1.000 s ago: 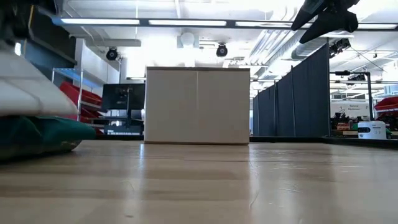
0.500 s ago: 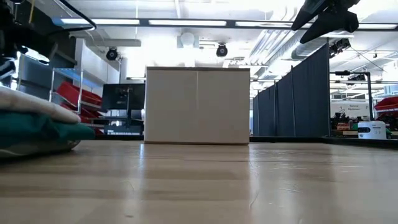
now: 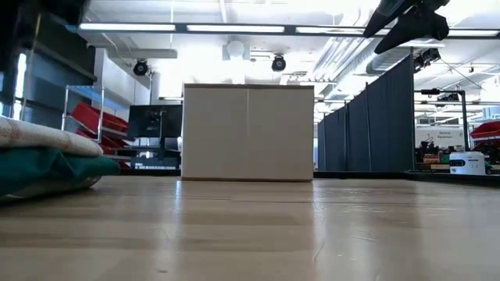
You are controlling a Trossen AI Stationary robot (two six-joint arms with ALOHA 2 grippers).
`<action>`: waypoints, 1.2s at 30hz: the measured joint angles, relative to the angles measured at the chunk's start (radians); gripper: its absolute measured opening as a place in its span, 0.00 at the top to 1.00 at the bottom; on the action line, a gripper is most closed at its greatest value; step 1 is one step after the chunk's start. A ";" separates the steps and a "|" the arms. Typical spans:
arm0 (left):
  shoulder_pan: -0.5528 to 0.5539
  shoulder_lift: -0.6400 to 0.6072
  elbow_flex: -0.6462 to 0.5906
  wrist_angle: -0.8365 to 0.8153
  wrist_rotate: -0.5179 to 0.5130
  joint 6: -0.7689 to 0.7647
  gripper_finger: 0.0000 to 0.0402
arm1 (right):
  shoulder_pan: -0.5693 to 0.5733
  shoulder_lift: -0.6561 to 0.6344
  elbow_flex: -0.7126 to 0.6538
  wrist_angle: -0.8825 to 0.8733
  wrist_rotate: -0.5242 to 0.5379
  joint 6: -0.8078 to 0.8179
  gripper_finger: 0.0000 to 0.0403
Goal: Fold towel
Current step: Stack the folded white patterned kitchen towel on top of the folded green kitchen towel, then move the stack of towels to the center of the table
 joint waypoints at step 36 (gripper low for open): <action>-0.045 0.095 -0.228 0.264 -0.008 0.047 1.00 | -0.032 0.000 0.000 0.014 -0.008 0.002 0.49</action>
